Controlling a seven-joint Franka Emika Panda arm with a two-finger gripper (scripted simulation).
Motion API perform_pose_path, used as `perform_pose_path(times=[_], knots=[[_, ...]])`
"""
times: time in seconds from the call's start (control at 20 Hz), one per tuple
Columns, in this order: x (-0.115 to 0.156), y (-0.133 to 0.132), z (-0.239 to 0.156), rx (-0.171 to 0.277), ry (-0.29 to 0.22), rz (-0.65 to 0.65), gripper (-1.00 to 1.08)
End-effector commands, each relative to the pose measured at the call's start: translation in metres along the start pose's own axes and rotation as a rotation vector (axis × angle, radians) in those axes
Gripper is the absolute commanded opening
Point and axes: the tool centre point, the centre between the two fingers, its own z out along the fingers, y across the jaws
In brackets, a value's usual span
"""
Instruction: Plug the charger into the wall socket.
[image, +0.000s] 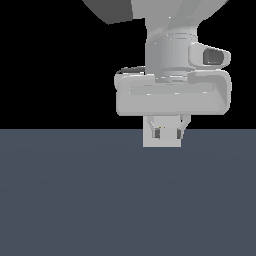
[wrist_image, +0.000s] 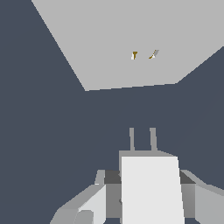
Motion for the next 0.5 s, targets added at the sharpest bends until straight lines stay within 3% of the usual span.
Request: perform_pose_path(times=[0.0,0.45], knots=[[0.005,0.0026,-0.0031,0.007,-0.001,-0.03,-1.0],[0.0147,0.0073,-0.0083,0.018,-0.002,-0.082,-1.0]])
